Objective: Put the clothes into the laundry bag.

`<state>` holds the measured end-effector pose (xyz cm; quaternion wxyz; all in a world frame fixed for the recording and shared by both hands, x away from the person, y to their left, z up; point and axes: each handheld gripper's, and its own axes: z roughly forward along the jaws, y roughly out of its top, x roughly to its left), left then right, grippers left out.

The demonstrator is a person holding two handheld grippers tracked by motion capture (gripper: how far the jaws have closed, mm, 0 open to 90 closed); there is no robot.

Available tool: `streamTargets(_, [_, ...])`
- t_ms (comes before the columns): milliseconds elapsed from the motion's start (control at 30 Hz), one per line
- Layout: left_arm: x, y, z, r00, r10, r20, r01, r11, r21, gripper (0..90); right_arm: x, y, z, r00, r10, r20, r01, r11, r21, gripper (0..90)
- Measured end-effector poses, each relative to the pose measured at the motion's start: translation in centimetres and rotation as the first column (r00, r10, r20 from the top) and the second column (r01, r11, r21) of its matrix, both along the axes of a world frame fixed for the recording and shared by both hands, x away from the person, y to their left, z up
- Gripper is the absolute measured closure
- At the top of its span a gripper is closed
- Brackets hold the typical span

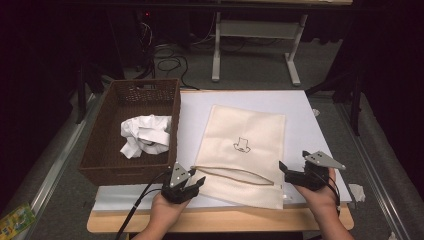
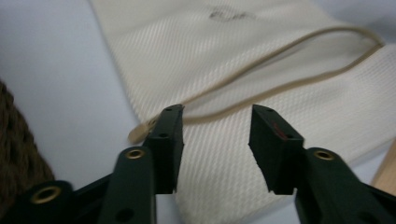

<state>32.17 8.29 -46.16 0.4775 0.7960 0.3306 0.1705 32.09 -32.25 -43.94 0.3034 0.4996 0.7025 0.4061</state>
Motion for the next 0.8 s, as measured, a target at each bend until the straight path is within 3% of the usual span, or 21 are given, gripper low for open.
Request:
streamTargets(100, [-0.1, 0.0, 0.3, 0.9999, -0.007, 0.008, 0.007, 0.9996, -0.029, 45.8, 1.1, 0.0, -0.4, 0.9993, 0.008, -0.035, -0.008, 0.9999, 0.01, 10.0])
streamTargets(133, [0.0, 0.1, 0.4, 0.9999, -0.014, 0.001, 0.014, 0.9989, -0.044, 45.8, 1.7, 0.0, -0.6, 0.9987, 0.016, -0.048, -0.015, 0.9998, 0.012, 18.1])
streamTargets(167, [0.1, 0.3, 0.4, 0.9996, -0.026, -0.012, 0.026, 0.9978, -0.061, 42.5, 3.7, 0.0, -1.0, 0.9961, 0.018, -0.087, -0.019, 0.9997, -0.018, 25.5])
streamTargets(233, [0.1, 0.3, 0.5, 0.9995, -0.027, -0.015, 0.026, 0.9977, -0.062, 41.0, 5.8, 0.0, -1.5, 0.9921, -0.014, -0.125, 0.011, 0.9996, -0.025, 24.5])
streamTargets(267, [0.2, 0.4, 0.5, 0.9995, -0.028, -0.014, 0.027, 0.9974, -0.067, 41.0, 5.8, 0.0, -1.5, 0.9921, -0.014, -0.125, 0.011, 0.9996, -0.025, 24.5])
streamTargets(300, [0.2, 0.6, 0.7, 0.9995, -0.027, -0.018, 0.026, 0.997, -0.073, 41.0, 7.0, 0.0, -1.7, 0.9877, -0.034, -0.152, 0.032, 0.9994, -0.014, 25.1])
streamTargets(333, [0.3, 0.7, 0.7, 0.9994, -0.028, -0.021, 0.026, 0.996, -0.085, 42.2, 9.7, -0.2, -2.3, 0.979, -0.071, -0.191, 0.07, 0.9975, -0.015, 28.5])
streamTargets(400, [0.3, 0.9, 0.9, 0.9991, -0.036, -0.022, 0.034, 0.9948, -0.096, 42.4, 10.6, -0.2, -2.5, 0.9758, -0.085, -0.201, 0.081, 0.9963, -0.028, 29.2])
streamTargets(467, [0.3, 1.0, 1.1, 0.999, -0.042, -0.011, 0.041, 0.9945, -0.097, 42.4, 13.4, -0.2, -2.8, 0.9614, -0.129, -0.243, 0.117, 0.9911, -0.064, 29.3])
streamTargets(567, [0.4, 1.2, 1.3, 0.9988, -0.048, -0.011, 0.047, 0.9934, -0.104, 42.4, 14.7, -0.2, -3.0, 0.9552, -0.139, -0.261, 0.124, 0.9897, -0.073, 30.0])
streamTargets(600, [0.5, 1.2, 1.3, 0.9982, -0.053, -0.026, 0.05, 0.9922, -0.114, 43.6, 15.9, -0.1, -3.5, 0.9396, -0.167, -0.299, 0.152, 0.9856, -0.073, 30.7])
streamTargets(667, [0.5, 1.2, 1.3, 0.9977, -0.06, -0.03, 0.056, 0.9912, -0.12, 44.0, 16.1, -0.2, -3.7, 0.9367, -0.179, -0.301, 0.169, 0.9839, -0.058, 31.5])
streamTargets(700, [0.4, 1.1, 1.3, 0.9974, -0.066, -0.028, 0.062, 0.9907, -0.121, 44.0, 16.1, 0.0, -3.8, 0.9372, -0.2, -0.286, 0.189, 0.9798, -0.064, 34.6])
streamTargets(767, [0.3, 1.0, 1.4, 0.9971, -0.072, -0.024, 0.069, 0.9909, -0.115, 44.1, 16.2, 0.4, -3.7, 0.9456, -0.178, -0.272, 0.163, 0.9836, -0.078, 54.2])
streamTargets(800, [0.3, 1.0, 1.4, 0.9967, -0.078, -0.022, 0.075, 0.9904, -0.116, 44.4, 16.1, 0.9, -3.5, 0.9518, -0.149, -0.268, 0.127, 0.9871, -0.098, 77.5])
